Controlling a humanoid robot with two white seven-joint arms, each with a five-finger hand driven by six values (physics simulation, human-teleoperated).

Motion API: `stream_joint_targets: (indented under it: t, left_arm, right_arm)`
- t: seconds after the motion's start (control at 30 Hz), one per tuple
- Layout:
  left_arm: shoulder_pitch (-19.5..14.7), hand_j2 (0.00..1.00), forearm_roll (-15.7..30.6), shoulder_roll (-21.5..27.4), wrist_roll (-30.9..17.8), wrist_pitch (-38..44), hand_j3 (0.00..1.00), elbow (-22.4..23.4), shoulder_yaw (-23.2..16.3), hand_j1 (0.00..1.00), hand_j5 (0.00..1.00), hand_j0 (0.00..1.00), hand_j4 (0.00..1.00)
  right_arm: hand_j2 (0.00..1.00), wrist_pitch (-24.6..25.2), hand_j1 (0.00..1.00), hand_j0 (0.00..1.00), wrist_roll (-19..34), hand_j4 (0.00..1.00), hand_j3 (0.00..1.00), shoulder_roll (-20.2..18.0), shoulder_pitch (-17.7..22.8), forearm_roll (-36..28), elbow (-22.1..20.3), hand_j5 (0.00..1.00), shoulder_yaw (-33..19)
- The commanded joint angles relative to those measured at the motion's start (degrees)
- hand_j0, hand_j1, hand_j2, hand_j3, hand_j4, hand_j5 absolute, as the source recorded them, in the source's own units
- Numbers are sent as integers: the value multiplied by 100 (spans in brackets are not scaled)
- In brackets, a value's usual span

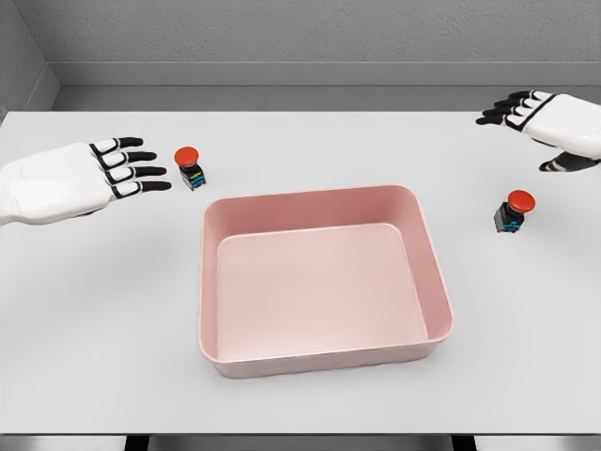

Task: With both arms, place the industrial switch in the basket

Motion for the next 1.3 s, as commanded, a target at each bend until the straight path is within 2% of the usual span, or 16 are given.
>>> stream_joint_targets:
  t: [0.0, 0.17, 0.23, 0.27, 0.33, 0.37, 0.4, 0.43, 0.5, 0.57, 0.67, 0.8, 0.87, 0.97, 1.03, 1.27]
  left_arm:
    - [0, 100, 32, 9, 3, -1, 100, 7, 4, 100, 100, 100, 100]
    - [-35, 100, 32, -8, -59, -1, 100, 16, 4, 100, 100, 100, 100]
    - [-343, 100, 59, -70, -76, -1, 100, 77, 4, 100, 100, 100, 100]
    - [-466, 100, 85, -140, -181, -1, 100, 95, 4, 100, 100, 100, 100]
    - [-562, 100, 138, -597, -1016, -1, 100, 156, -4, 100, 100, 100, 100]
    - [-729, 100, 155, -667, -1113, -1, 100, 209, -215, 100, 100, 100, 100]
    - [-1037, 100, 138, -746, -1227, -1, 100, 367, -628, 100, 100, 100, 100]
    - [-1230, 100, 112, -861, -1342, -1, 100, 517, -804, 100, 100, 100, 100]
    - [-1389, 100, 173, -887, -1307, -1, 100, 631, -804, 100, 100, 100, 100]
    - [-1459, 100, 191, -1089, -1316, -1, 100, 745, -795, 100, 100, 100, 100]
    - [-1775, 100, 199, -1458, -1333, -1, 100, 1150, -813, 100, 100, 100, 100]
    - [-2162, 100, 120, -2003, -1351, -1, 100, 1826, -1191, 100, 100, 100, 100]
    - [-2180, 100, 41, -2214, -1360, -1, 100, 1870, -1305, 100, 100, 100, 100]
    - [-2250, 100, -240, -2636, -1360, -1, 100, 2345, -1455, 100, 100, 100, 100]
    - [-2241, 100, -301, -2619, -1360, -1, 100, 2380, -1463, 100, 100, 100, 100]
    - [-2259, 100, -504, -2829, -1360, -1, 100, 2925, -1472, 100, 100, 100, 100]
  right_arm:
    - [100, -7, 100, 100, -17, 100, 100, -4, 0, -28, -21, 100, -4]
    - [100, -7, 100, 100, 203, 100, 100, -12, -9, -19, 76, 100, 207]
    - [100, -7, 100, 100, 203, 100, 100, -30, -18, -19, 181, 100, 356]
    - [100, -7, 100, 100, 212, 100, 100, -13, -26, -19, 216, 100, 374]
    - [100, -7, 100, 100, 458, 100, 100, 14, -26, 7, 234, 100, 471]
    - [100, -7, 100, 100, 695, 100, 100, 102, -26, 7, 243, 100, 567]
    - [100, -7, 100, 100, 722, 100, 100, 119, -26, 7, 251, 100, 620]
    - [100, -7, 100, 100, 809, 100, 100, 119, -26, 7, 251, 100, 620]
    - [100, -7, 100, 100, 871, 100, 100, 111, -26, 7, 234, 100, 629]
    - [100, -7, 100, 100, 871, 100, 100, 67, -53, 7, 243, 100, 664]
    - [100, -7, 100, 100, 933, 100, 100, 40, -97, 7, 199, 100, 673]
    - [100, -7, 100, 100, 959, 100, 100, 75, -97, 7, 172, 100, 708]
    - [100, -7, 100, 100, 959, 100, 100, 111, -97, 7, 172, 100, 708]
    - [100, -7, 100, 100, 1003, 100, 100, 119, -97, 16, 172, 100, 778]
    - [100, -7, 100, 100, 1012, 100, 100, 119, -88, 16, 172, 100, 787]
    - [86, -7, 86, 86, 1196, 86, 86, 119, -88, 16, 67, 86, 787]
